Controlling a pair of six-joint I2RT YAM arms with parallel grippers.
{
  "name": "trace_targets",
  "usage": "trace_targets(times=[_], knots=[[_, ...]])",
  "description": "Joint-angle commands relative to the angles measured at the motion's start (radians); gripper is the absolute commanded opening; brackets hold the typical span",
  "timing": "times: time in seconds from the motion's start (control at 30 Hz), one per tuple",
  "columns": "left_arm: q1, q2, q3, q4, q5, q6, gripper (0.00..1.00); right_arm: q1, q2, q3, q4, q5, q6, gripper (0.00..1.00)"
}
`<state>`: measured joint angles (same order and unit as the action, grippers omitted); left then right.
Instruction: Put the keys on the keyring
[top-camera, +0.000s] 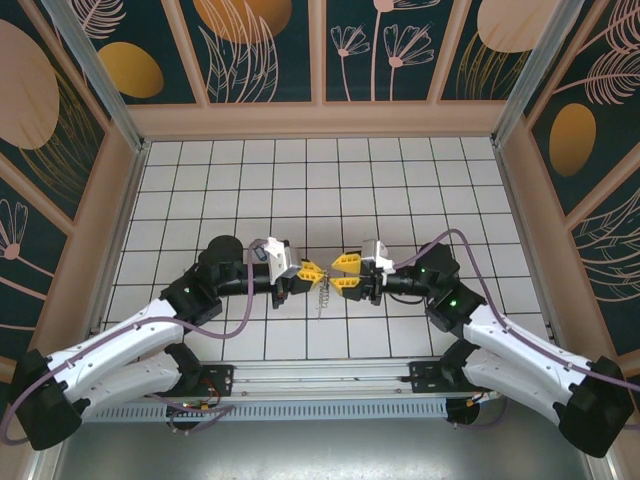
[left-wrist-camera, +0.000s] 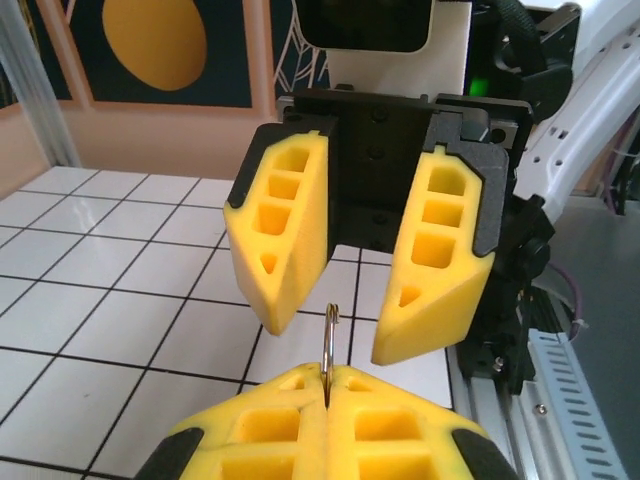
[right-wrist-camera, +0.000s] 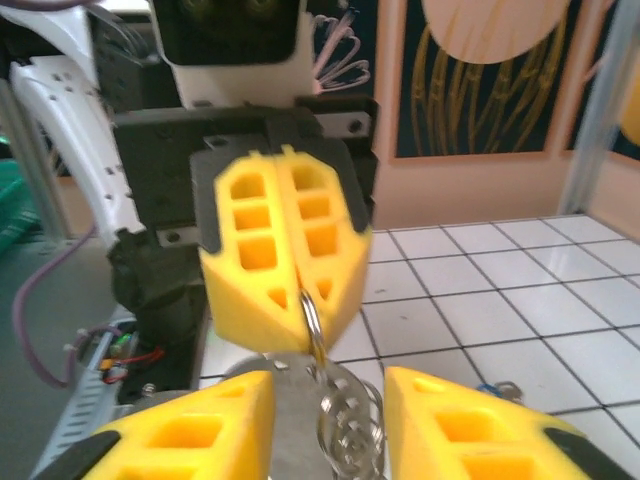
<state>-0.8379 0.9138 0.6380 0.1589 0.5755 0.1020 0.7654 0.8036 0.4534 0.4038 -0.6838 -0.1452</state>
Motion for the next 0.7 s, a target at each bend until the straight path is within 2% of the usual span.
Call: trace_targets(times=[0.0, 0.1, 0.37, 0.53, 0.67], knots=[[-0.004, -0.040, 0.073, -0.110, -0.075, 0.111, 0.00, 0.018, -0.052, -0.010, -0.104, 0.152, -0.036, 0.36], [-0.015, -0.045, 0.108, -0.176, -0.121, 0.153, 0.00, 0.066, -0.073, 0.004, -0.123, 0.218, -0.049, 0.36], [-0.076, 0.001, 0.174, -0.332, -0.262, 0.219, 0.00, 0.189, -0.068, 0.075, -0.215, 0.360, -0.114, 0.27], [-0.081, 0.005, 0.180, -0.352, -0.263, 0.220, 0.00, 0.243, -0.053, 0.101, -0.228, 0.478, -0.148, 0.26], [-0.083, 0.008, 0.185, -0.374, -0.258, 0.222, 0.00, 0.260, -0.031, 0.117, -0.236, 0.501, -0.171, 0.26]])
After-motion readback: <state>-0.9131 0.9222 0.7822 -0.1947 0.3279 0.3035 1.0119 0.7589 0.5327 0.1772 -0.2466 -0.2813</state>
